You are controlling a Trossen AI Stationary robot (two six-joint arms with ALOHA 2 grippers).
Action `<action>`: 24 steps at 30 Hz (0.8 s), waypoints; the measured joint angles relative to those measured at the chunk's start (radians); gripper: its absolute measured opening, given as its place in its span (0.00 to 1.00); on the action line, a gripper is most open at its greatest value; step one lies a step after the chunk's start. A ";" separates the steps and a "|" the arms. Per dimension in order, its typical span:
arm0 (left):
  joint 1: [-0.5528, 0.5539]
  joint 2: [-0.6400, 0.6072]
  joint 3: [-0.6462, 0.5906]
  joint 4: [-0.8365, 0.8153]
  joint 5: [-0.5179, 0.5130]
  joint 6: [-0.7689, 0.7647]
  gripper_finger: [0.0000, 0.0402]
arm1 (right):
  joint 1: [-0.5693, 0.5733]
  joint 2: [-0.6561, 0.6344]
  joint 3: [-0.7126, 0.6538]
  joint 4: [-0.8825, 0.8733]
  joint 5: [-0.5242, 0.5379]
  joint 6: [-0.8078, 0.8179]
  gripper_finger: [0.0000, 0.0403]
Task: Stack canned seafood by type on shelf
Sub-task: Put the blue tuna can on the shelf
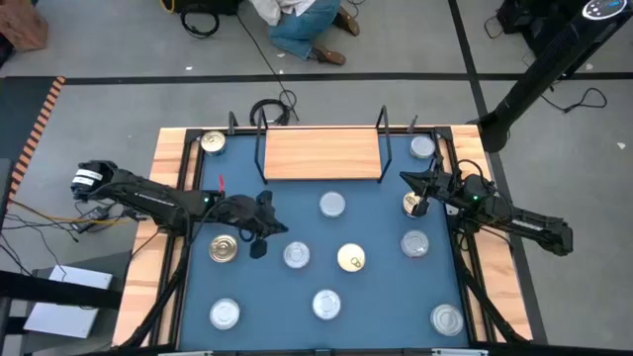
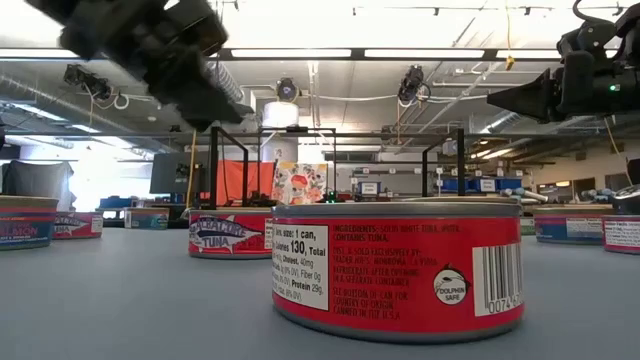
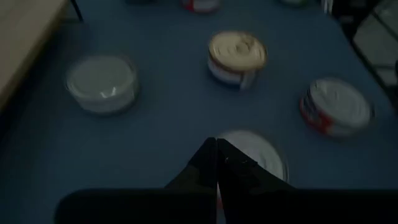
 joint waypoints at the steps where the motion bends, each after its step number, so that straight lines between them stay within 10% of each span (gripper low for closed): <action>1: 0.010 0.013 0.026 -0.009 0.004 -0.005 0.02 | 0.000 0.000 0.000 0.000 0.000 0.000 0.07; 24: 0.085 0.401 0.557 -0.280 0.265 0.257 0.02 | 0.000 0.000 0.000 0.002 0.000 0.000 0.07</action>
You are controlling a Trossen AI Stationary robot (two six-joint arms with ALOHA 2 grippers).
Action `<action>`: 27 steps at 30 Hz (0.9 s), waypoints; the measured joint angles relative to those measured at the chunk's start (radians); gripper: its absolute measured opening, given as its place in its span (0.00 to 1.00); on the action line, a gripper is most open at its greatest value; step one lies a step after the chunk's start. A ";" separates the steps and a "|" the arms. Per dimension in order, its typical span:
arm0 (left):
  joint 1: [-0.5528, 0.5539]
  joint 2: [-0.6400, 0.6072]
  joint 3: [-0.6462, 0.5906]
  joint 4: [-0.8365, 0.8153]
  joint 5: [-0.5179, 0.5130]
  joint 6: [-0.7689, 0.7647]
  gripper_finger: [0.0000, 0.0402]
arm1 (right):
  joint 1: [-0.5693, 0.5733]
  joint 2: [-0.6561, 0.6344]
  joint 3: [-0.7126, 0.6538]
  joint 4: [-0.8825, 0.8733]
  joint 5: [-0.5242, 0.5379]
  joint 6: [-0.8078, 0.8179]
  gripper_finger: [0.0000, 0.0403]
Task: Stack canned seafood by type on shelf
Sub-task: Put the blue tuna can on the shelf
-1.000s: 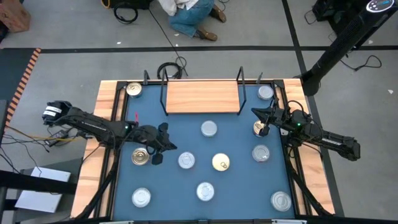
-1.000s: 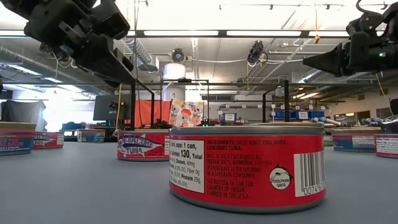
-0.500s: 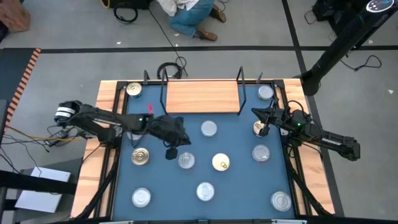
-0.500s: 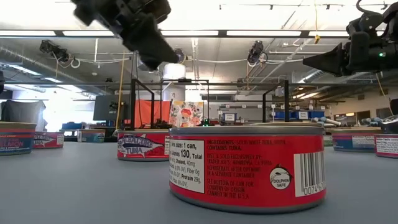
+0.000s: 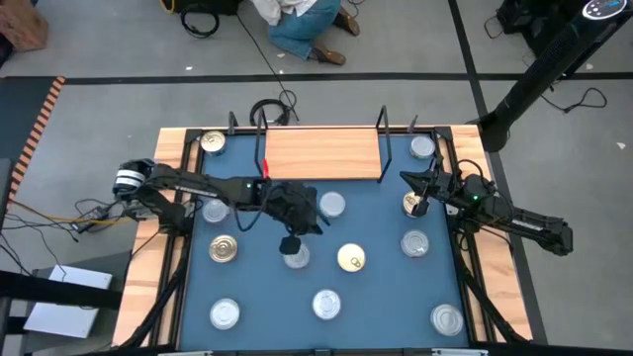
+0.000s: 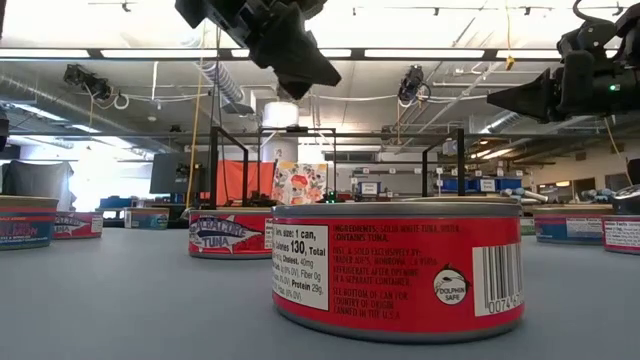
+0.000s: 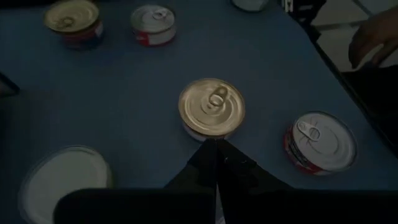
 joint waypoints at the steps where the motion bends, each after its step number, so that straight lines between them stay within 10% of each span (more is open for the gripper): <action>1: 0.000 0.008 0.006 0.001 0.008 0.000 0.02 | 0.000 0.000 0.000 0.000 0.000 0.000 0.07; 27: 0.006 0.037 0.014 0.013 0.046 -0.324 0.02 | 0.000 0.000 0.000 0.000 0.000 0.000 0.07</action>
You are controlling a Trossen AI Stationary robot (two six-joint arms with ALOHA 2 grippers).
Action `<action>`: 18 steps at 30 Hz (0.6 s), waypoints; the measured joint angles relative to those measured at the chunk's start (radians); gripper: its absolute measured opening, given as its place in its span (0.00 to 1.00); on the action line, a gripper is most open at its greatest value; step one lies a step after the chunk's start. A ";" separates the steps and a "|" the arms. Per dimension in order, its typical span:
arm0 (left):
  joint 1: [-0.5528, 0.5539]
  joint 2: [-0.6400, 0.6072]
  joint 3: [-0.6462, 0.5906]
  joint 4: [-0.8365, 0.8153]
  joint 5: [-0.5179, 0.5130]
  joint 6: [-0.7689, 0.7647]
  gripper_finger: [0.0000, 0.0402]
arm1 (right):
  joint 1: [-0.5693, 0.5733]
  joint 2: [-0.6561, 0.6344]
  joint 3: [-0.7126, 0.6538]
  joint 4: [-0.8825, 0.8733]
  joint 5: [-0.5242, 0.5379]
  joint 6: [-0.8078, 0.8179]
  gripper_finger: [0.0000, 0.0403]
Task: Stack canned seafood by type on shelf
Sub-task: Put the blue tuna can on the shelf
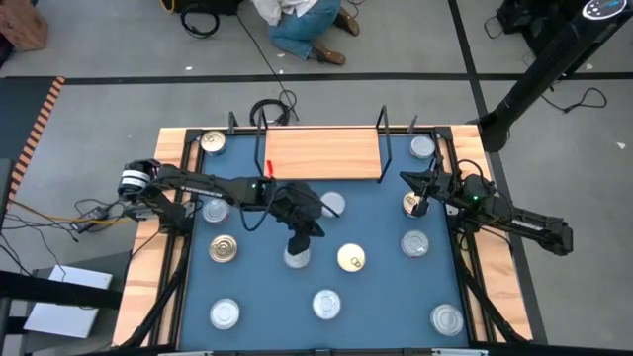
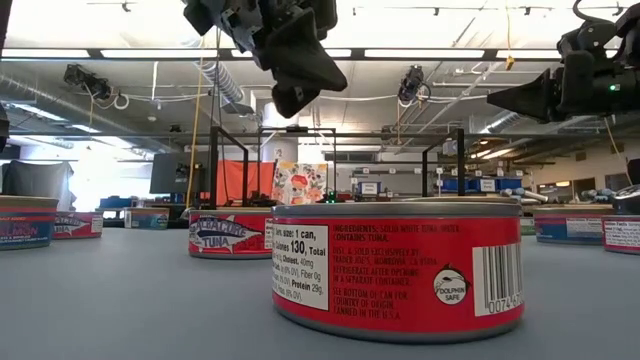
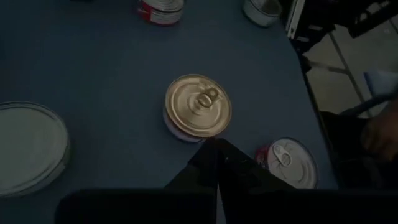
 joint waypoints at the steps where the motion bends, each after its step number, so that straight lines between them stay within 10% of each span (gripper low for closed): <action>1: -0.003 0.000 0.000 0.001 -0.001 -0.004 0.02 | 0.000 0.000 0.000 0.000 0.000 0.000 0.07; 18: -0.003 0.197 0.015 0.182 -0.077 -0.152 0.24 | 0.000 0.000 0.000 0.005 0.000 0.000 0.07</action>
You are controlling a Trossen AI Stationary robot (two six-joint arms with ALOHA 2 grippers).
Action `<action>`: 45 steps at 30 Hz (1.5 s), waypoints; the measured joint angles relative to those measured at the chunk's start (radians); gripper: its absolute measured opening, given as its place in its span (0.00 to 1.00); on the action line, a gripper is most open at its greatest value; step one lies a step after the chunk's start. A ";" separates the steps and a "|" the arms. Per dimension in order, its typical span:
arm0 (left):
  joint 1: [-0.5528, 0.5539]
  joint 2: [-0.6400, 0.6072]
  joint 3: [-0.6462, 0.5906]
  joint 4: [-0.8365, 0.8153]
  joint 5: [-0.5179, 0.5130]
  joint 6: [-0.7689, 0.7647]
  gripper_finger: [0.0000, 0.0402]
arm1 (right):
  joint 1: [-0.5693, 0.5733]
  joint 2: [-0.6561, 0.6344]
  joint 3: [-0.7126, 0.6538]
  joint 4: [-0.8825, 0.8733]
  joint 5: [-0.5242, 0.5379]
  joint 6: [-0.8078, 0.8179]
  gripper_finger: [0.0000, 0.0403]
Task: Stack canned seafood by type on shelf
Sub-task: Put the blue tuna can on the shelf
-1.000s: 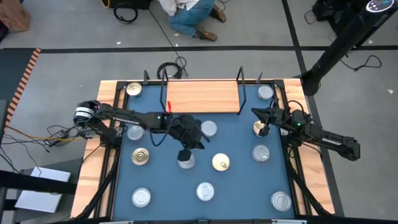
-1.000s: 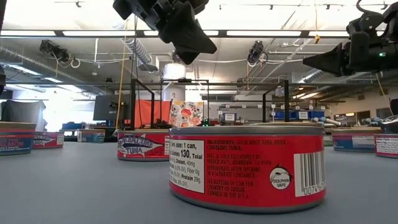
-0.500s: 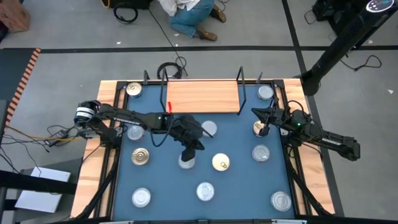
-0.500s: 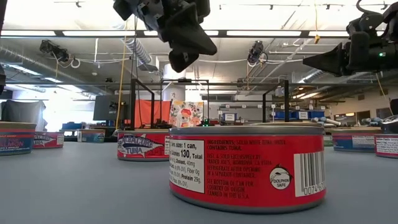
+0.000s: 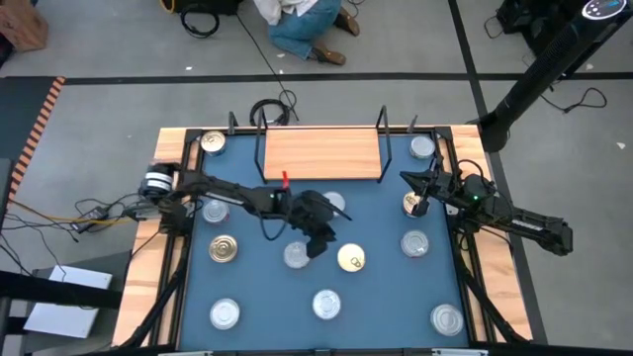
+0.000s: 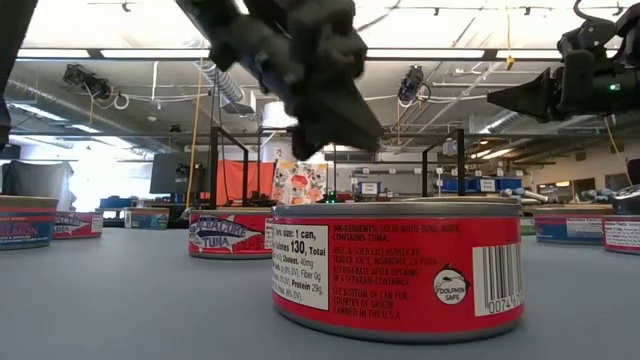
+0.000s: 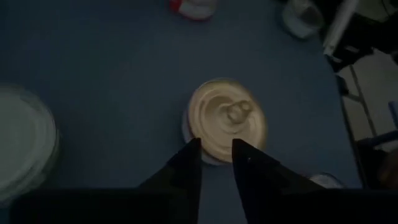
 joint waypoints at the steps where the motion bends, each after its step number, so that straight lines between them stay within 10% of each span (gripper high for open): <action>1: 0.002 0.019 0.015 0.002 0.000 -0.003 0.24 | 0.000 0.000 0.000 0.002 0.000 0.000 0.07; 15: 0.005 0.186 0.217 -0.168 -0.010 0.059 0.25 | 0.000 0.002 0.000 0.019 0.000 0.000 0.07; 45: -0.002 0.233 0.225 -0.220 -0.020 0.149 0.15 | 0.000 0.002 0.000 0.033 0.000 0.000 0.07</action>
